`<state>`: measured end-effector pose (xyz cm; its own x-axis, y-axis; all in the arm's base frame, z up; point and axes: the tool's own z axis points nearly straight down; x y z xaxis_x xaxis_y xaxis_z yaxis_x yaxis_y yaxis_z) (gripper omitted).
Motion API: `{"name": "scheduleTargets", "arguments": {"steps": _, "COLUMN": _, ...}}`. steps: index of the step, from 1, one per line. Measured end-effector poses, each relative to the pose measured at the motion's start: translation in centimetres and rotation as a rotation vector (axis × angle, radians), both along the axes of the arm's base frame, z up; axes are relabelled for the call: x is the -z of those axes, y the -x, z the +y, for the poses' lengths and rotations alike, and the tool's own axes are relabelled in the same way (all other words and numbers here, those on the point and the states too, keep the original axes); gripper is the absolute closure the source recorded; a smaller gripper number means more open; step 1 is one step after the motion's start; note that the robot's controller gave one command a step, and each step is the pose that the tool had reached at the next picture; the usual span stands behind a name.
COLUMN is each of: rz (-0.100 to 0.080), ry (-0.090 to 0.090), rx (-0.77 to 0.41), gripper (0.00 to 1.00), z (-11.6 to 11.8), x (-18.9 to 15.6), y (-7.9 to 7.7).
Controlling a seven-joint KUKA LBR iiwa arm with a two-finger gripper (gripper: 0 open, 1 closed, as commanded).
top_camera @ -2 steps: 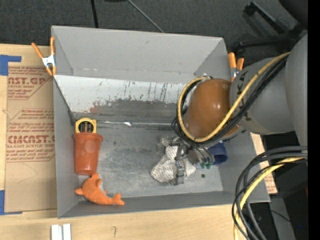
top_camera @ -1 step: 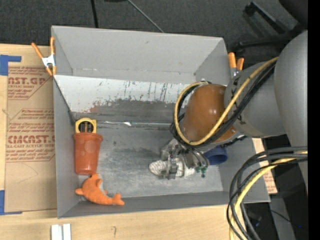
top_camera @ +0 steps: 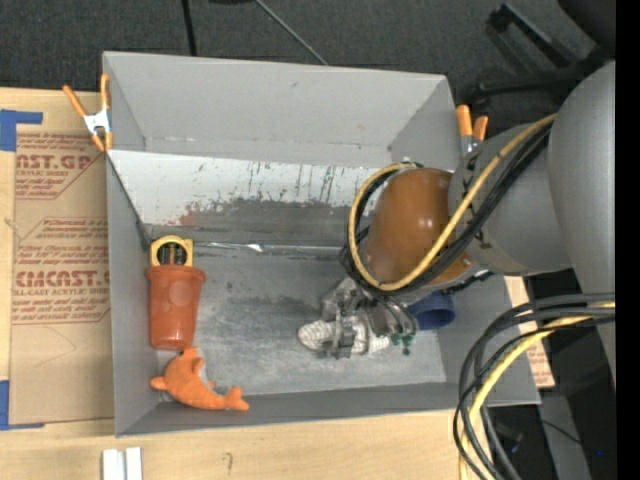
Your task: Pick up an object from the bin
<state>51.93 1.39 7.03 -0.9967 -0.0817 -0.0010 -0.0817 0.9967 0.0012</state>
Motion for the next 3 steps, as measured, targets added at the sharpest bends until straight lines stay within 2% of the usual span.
{"name": "scheduleTargets", "arguments": {"steps": 1, "rz": -0.003, "ry": 0.001, "rx": -0.091, "gripper": 1.0, "z": 0.0, "x": -0.1, "y": 0.5}}
{"name": "scheduleTargets", "arguments": {"steps": 2, "rz": -0.01, "ry": 0.0, "rx": -0.081, "gripper": 1.0, "z": 0.0, "x": -19.8, "y": -2.9}}
{"name": "scheduleTargets", "arguments": {"steps": 3, "rz": -0.009, "ry": 0.001, "rx": -0.082, "gripper": 1.0, "z": 0.0, "x": -19.6, "y": -2.9}}
